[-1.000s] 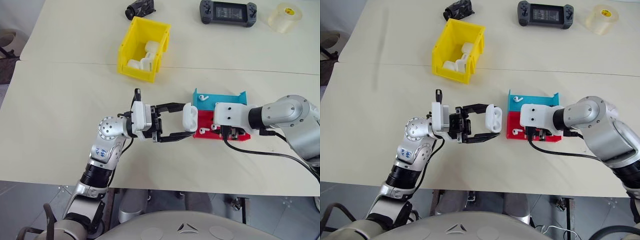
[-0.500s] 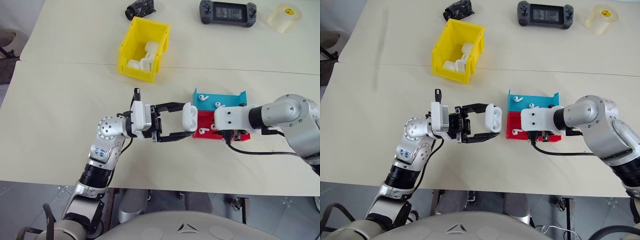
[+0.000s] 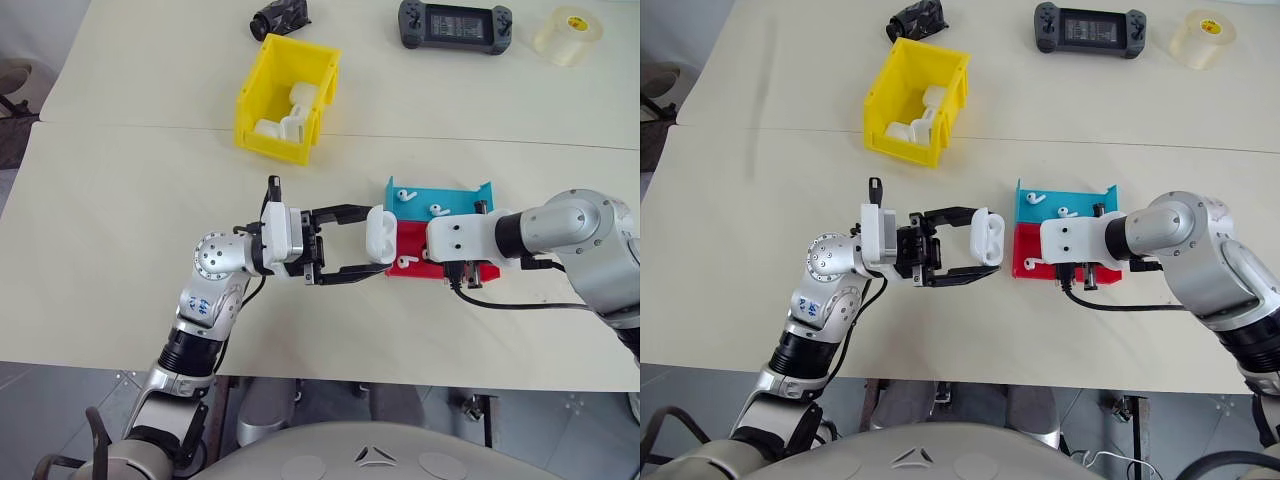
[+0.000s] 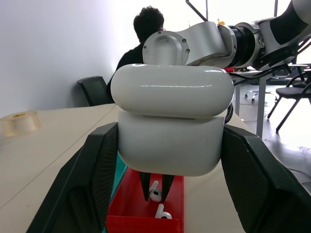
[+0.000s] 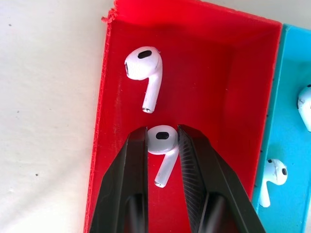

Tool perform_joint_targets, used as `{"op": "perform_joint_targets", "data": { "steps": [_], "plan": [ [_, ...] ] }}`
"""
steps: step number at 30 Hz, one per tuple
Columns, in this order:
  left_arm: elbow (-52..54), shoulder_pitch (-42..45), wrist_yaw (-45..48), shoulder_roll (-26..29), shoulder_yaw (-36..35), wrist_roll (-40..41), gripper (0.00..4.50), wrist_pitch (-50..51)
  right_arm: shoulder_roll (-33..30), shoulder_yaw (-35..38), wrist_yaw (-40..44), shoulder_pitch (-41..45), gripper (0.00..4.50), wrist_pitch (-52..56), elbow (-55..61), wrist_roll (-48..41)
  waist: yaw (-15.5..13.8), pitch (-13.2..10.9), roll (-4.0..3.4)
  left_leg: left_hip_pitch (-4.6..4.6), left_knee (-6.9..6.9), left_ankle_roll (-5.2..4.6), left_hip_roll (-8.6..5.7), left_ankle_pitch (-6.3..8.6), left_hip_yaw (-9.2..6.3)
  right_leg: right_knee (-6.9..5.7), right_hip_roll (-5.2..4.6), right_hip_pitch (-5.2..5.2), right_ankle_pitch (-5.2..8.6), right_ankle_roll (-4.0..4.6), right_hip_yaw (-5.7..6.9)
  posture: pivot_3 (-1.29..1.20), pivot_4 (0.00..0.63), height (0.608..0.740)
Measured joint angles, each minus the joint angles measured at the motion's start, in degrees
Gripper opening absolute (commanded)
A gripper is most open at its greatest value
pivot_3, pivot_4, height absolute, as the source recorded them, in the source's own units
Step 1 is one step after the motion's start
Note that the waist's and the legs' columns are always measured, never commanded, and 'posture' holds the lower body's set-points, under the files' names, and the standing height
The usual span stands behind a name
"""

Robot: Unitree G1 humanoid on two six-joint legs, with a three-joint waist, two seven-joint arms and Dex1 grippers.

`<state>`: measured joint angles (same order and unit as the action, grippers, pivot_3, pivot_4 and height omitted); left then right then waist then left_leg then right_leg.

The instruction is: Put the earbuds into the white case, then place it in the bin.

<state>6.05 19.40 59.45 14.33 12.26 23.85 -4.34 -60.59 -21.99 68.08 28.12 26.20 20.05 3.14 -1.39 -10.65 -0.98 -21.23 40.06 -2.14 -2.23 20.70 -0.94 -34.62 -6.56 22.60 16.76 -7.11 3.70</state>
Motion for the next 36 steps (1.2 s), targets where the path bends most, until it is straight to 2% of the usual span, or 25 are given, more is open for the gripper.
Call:
{"op": "perform_joint_targets", "data": {
  "steps": [3, 6, 11, 13, 15, 18, 24, 28, 36],
  "plan": [
    [0.11, -0.39, 0.30, -0.07, -0.03, 0.81, 2.78, 0.14, 0.18, 2.75, -0.42, -1.97, 0.63, 1.03, 0.18, -1.29, -0.12, 0.00, 0.00, -0.01, 0.00, 0.00, -0.01, 0.00, -0.01, 0.00, -0.01, 0.00, 0.00, 0.00, 0.00, 0.00, 0.150, 0.740],
    [0.31, -1.20, 1.54, 0.21, -0.26, 2.07, 2.78, 0.62, 1.13, 8.95, -0.82, -5.25, 0.63, 1.70, 0.86, -5.89, -0.04, 0.00, 0.00, -0.03, -0.02, 0.00, 0.00, 0.00, 0.00, -0.04, -0.02, 0.00, 0.00, 0.00, 0.00, 0.00, 0.150, 0.740],
    [0.19, -1.34, 3.12, 0.67, -1.42, 3.67, 2.78, 1.18, 8.07, 21.97, -1.18, -13.03, 0.63, -4.73, 2.98, -17.41, -0.12, -0.01, 0.01, 0.00, -0.01, 0.03, 0.03, 0.00, -0.01, -0.05, 0.04, -0.05, 0.00, -0.01, 0.05, 0.00, 0.150, 0.740],
    [-0.27, -0.97, 3.82, 1.12, -2.23, 4.16, 2.78, 1.54, 13.78, 27.06, -2.75, -16.13, 0.63, -6.07, 3.92, -23.51, -0.10, -0.02, 0.03, 0.03, 0.01, 0.03, 0.05, 0.00, -0.03, -0.10, 0.06, -0.08, -0.01, -0.01, 0.05, 0.00, 0.150, 0.740],
    [-1.34, 0.02, 4.17, 1.21, -3.00, 4.93, 2.78, 2.24, 22.22, 31.92, -5.92, -18.50, 0.63, -6.25, 5.79, -32.45, -0.07, -0.02, 0.03, 0.03, -0.02, 0.05, 0.05, -0.02, -0.03, -0.21, 0.07, -0.07, -0.01, -0.01, 0.05, 0.00, 0.150, 0.740],
    [-2.39, 0.72, 4.50, 1.34, -4.03, 5.50, 2.78, 3.48, 27.29, 34.57, -10.14, -18.75, 0.63, -6.55, 7.76, -38.42, 0.01, -0.02, 0.02, 0.05, -0.01, 0.04, -0.03, -0.03, -0.01, -0.33, 0.11, -0.04, -0.01, -0.01, 0.03, 0.00, 0.150, 0.740],
    [-2.49, 2.77, 4.89, 1.71, -4.67, 6.77, 2.78, 7.71, 35.39, 34.15, -18.78, -17.74, 0.63, -8.35, 11.12, -42.34, 0.05, -0.02, 0.02, 0.04, -0.02, 0.04, -0.01, -0.03, -0.03, -0.38, 0.15, -0.01, 0.00, 0.00, 0.00, 0.00, 0.150, 0.740],
    [-2.40, 5.33, 3.47, 1.04, -5.95, 8.62, 2.78, 11.29, 41.79, 29.49, -23.22, -18.58, 0.63, -8.83, 13.54, -43.70, 0.03, -0.02, 0.02, 0.04, -0.02, 0.03, -0.04, -0.03, -0.05, -0.42, 0.20, 0.01, 0.00, 0.00, 0.00, 0.00, 0.150, 0.740],
    [-1.93, 6.23, 2.23, 0.13, -7.33, 11.04, 2.78, 15.66, 45.57, 26.63, -25.85, -19.65, 0.63, -11.95, 13.17, -43.68, 0.19, -0.02, 0.02, 0.05, -0.05, 0.01, -0.06, -0.04, -0.03, -0.44, 0.25, 0.04, 0.00, 0.00, -0.02, 0.00, 0.150, 0.740]
  ]
}}
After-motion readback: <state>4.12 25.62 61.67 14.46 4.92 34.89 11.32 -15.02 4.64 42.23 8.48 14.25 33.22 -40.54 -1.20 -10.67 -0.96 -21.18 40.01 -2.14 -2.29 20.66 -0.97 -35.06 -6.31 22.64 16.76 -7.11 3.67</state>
